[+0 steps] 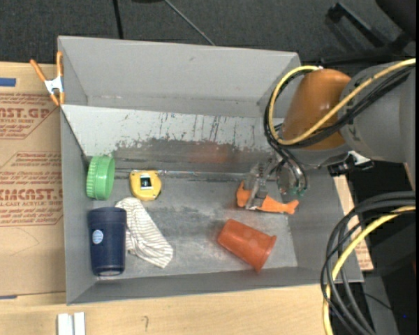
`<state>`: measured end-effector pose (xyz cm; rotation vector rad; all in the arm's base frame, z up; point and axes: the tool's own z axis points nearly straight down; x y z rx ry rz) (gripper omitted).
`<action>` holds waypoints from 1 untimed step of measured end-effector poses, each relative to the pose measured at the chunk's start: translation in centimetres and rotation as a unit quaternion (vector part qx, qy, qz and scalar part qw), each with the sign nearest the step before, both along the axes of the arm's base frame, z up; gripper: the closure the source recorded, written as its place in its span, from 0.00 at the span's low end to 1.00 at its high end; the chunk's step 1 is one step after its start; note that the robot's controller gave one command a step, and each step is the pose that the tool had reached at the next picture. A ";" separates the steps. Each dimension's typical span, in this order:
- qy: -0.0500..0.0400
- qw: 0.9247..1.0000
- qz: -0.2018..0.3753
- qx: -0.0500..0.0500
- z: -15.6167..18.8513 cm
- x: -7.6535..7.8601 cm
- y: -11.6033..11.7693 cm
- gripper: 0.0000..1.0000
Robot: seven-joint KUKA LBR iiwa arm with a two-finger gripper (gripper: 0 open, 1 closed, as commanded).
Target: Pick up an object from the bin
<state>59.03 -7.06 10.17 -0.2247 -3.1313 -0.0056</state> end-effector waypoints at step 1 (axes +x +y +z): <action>-0.002 1.000 0.000 0.000 2.3 0.1 0.0 1.00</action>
Offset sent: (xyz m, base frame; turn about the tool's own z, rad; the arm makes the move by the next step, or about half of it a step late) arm -0.0001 0.0000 0.0565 0.0000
